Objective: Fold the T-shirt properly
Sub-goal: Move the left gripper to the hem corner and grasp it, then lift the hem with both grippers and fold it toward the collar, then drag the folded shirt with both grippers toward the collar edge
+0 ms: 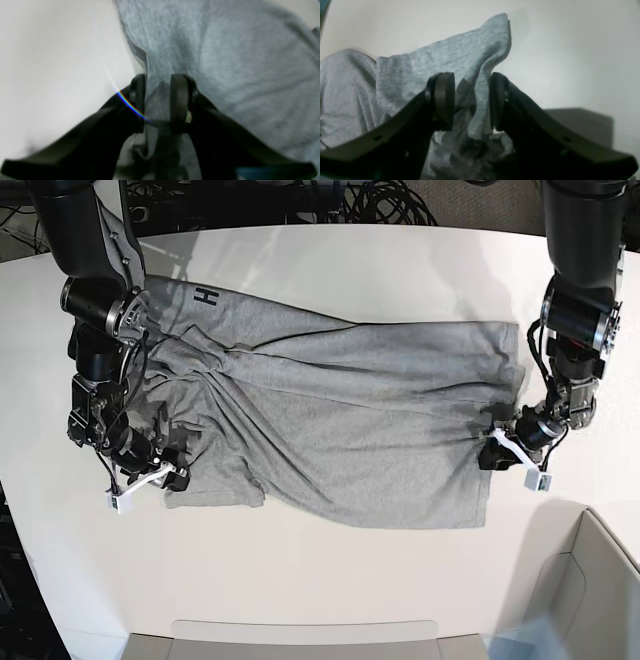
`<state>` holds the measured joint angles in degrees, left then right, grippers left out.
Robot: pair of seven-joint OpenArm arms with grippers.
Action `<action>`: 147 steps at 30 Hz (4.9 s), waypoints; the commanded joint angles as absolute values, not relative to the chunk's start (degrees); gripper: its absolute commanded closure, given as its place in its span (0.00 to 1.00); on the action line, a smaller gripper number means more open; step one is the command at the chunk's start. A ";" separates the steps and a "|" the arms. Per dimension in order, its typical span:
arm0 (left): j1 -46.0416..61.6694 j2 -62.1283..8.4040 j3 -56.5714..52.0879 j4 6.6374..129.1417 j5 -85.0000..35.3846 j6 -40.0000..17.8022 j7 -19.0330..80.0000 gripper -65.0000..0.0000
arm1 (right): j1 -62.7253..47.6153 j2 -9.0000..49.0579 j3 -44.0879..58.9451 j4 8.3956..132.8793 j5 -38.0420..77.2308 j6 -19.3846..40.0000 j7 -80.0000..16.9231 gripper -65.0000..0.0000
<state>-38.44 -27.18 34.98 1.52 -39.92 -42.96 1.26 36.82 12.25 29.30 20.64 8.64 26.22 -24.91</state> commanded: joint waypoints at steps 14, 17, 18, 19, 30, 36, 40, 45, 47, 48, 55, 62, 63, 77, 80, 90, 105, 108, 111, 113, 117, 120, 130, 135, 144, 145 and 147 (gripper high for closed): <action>-49.71 -23.25 32.92 3.03 -34.24 -25.10 -9.45 0.69 | 36.97 12.88 29.14 20.70 6.37 24.40 -27.21 0.62; -49.36 -21.76 33.45 2.95 -34.15 -18.95 -12.97 0.60 | 36.35 12.88 29.14 20.70 6.37 24.40 -27.21 0.62; -49.36 -21.49 34.59 2.95 -34.15 -18.86 -12.18 0.57 | 36.26 12.88 29.14 20.70 6.37 24.40 -27.21 0.62; -49.45 -20.79 36.26 2.95 -34.15 -18.86 -11.03 0.55 | 36.26 12.88 29.14 20.70 6.37 24.40 -27.21 0.62; -46.81 -18.33 46.02 3.21 -34.24 -22.20 -1.54 0.55 | 36.00 12.88 29.14 20.70 6.37 24.40 -27.21 0.62; -46.90 -18.68 46.11 3.03 -34.24 -29.85 3.74 0.78 | 36.00 12.62 29.14 20.70 6.37 24.40 -27.21 0.63; -46.90 -19.47 45.93 2.95 -34.24 -28.70 3.38 1.00 | 36.35 12.88 26.15 20.70 6.37 24.40 -27.21 0.73; -47.34 -21.93 41.71 3.30 -34.42 -28.35 0.75 1.00 | 38.02 12.88 20.18 22.46 6.46 24.31 -27.12 1.00; -47.43 -22.99 37.67 3.30 -34.42 -28.35 -1.98 1.00 | 38.29 12.79 19.21 23.96 6.46 24.31 -27.12 1.00; -47.87 -23.52 35.65 3.30 -34.42 -28.35 -3.03 1.00 | 38.73 12.70 18.42 25.01 6.46 24.31 -27.12 1.00; -50.77 -24.48 32.13 3.30 -34.33 -28.70 -4.35 1.00 | 38.46 11.74 15.25 34.07 6.55 24.31 -27.12 1.00; -51.03 -24.48 32.13 3.30 -34.42 -28.70 -4.53 1.00 | 35.56 10.95 15.25 45.58 6.73 24.31 -27.65 1.00; -51.03 -24.48 32.13 3.30 -34.42 -28.70 -4.53 1.00 | 35.03 10.59 15.34 47.34 6.73 24.31 -28.88 1.00; -50.68 -26.07 32.04 3.38 -34.42 -28.79 -4.53 1.00 | 25.89 10.15 15.52 70.29 6.81 21.14 -38.55 1.00; -50.68 -26.24 32.13 3.38 -34.42 -28.79 -4.53 1.00 | 23.78 10.15 15.52 73.71 6.81 20.09 -40.31 1.00; -50.59 -29.32 32.04 3.38 -34.51 -28.88 -4.00 1.00 | 17.19 8.66 22.55 86.02 6.81 20.18 -44.62 1.00; -49.54 -29.49 32.04 3.30 -34.51 -35.12 -2.42 1.00 | 12.09 8.92 26.42 95.25 6.81 20.44 -48.84 1.00; -49.71 -29.58 32.04 3.30 -34.51 -36.62 0.57 1.00 | 11.56 8.92 26.51 96.13 6.81 20.44 -48.84 1.00; -49.80 -29.58 32.04 3.30 -34.51 -38.11 1.54 1.00 | 10.95 8.92 26.51 96.22 6.81 20.44 -48.84 1.00; -49.80 -29.58 32.04 3.30 -34.51 -39.08 1.63 1.00 | 10.51 8.92 26.51 96.22 6.81 20.44 -48.84 1.00; -49.80 -31.08 31.96 3.30 -34.59 -40.00 3.65 1.00 | 10.07 8.84 27.38 97.27 6.81 20.44 -48.84 1.00; -50.95 -31.52 30.73 4.26 -34.59 -40.00 7.16 1.00 | 9.80 8.66 29.58 98.68 6.81 20.53 -48.84 1.00; -44.79 -36.53 17.71 27.21 -34.51 -40.00 25.45 1.00 | 9.71 8.75 30.11 99.12 6.81 24.04 -52.97 1.00; -29.23 -38.81 7.43 58.15 -34.24 -35.82 36.26 1.00 | 7.69 8.92 30.11 100.53 6.81 24.40 -52.97 1.00; -20.97 -38.81 0.75 68.79 -34.15 -30.99 41.89 1.00 | 3.74 8.84 30.02 103.69 6.81 24.40 -53.05 1.00; -19.74 -38.90 0.22 68.97 -34.15 -30.99 41.89 1.00 | 2.95 8.84 30.02 104.13 6.81 24.40 -53.05 1.00; -17.89 -38.90 -1.63 69.14 -34.15 -31.16 42.24 1.00 | 1.45 8.92 30.02 105.10 6.81 24.48 -53.05 1.00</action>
<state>-16.56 -37.21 -0.75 68.36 -34.48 -31.73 43.27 0.47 8.08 29.85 103.92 6.57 24.05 -54.13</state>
